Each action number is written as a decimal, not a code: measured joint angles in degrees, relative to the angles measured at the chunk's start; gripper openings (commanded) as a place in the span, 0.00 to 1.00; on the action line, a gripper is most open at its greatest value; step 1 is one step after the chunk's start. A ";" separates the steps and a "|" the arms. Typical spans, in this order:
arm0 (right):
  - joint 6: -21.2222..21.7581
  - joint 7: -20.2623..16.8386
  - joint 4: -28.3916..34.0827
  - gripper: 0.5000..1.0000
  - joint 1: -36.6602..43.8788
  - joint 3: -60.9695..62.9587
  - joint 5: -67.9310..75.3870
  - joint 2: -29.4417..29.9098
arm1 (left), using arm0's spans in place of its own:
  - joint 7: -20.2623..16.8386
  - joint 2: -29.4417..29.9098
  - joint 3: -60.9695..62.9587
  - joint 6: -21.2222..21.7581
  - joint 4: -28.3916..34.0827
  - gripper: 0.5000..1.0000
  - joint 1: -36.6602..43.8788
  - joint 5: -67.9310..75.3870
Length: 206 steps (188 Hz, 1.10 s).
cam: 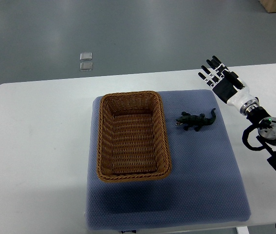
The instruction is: Place crocodile in brown basket with right hand
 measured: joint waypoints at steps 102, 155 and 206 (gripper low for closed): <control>3.00 -3.78 8.99 0.86 28.03 -38.11 -29.77 -18.82 | 0.01 0.00 0.23 -0.17 -1.81 1.00 -0.62 0.17; 6.55 -8.31 16.16 0.86 41.93 -56.86 -44.21 -21.66 | 0.01 0.00 0.23 -0.18 -2.02 1.00 -0.71 0.18; 6.69 -10.71 22.05 0.86 47.16 -64.05 -45.20 -22.49 | -0.01 0.00 0.31 -0.25 -2.04 1.00 -0.69 0.18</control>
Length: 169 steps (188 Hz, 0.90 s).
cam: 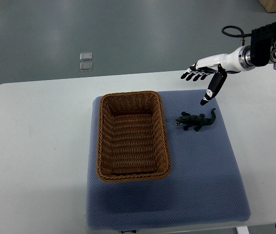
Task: Place crocodile in brown basket with right hand
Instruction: 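Reach the right hand over the toy crocodile and lower it, then close the right hand fingers around the toy crocodile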
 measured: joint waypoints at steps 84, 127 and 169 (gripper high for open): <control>-5.33 0.05 0.13 0.84 -5.21 -0.59 -7.05 1.84 | 0.00 0.00 0.08 0.00 -0.02 1.00 0.07 -0.02; -9.03 0.07 -0.82 0.82 -9.15 -0.59 -8.73 3.75 | 0.00 0.00 0.07 -0.02 -0.07 1.00 0.05 -0.02; -10.87 0.12 -1.75 0.66 -11.08 -0.59 -8.84 5.17 | 0.00 0.00 0.01 -0.02 -0.07 1.00 0.05 -0.02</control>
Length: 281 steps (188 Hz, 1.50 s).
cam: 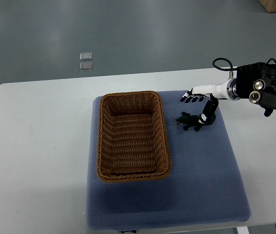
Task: Place crocodile in brown basket with right hand
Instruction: 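Close the right hand fingers around the toy crocodile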
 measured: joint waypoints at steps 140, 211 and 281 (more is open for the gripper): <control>-2.65 0.30 -3.58 0.55 -4.90 0.04 -3.27 2.80 | 0.00 0.00 0.16 0.00 0.00 1.00 0.11 0.00; -3.10 0.45 -4.27 0.00 -5.79 0.02 -7.06 3.49 | 0.02 0.00 0.16 0.00 0.00 1.00 0.20 -0.01; -2.71 0.56 -4.05 0.00 -4.11 0.23 -7.70 1.01 | 0.02 0.00 0.17 0.00 0.00 1.00 0.20 -0.07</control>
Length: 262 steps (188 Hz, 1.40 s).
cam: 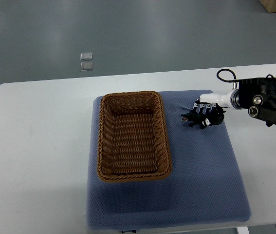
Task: Place crocodile in brown basket with right hand
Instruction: 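Close the right hand fingers around the toy crocodile, then lift the crocodile with the right hand and carry it toward the basket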
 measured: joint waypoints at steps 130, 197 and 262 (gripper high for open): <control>6.97 -0.01 9.17 0.00 13.88 0.66 0.90 -12.70 | -0.02 0.00 0.17 0.00 -1.53 1.00 0.00 0.07; 6.22 0.01 10.58 0.00 18.50 0.66 7.03 -7.15 | -0.02 0.00 0.18 0.00 -1.80 1.00 0.00 0.06; 4.41 0.09 5.99 0.00 19.04 0.00 7.58 5.55 | -0.02 0.00 0.15 -0.09 -3.91 1.00 -0.10 0.08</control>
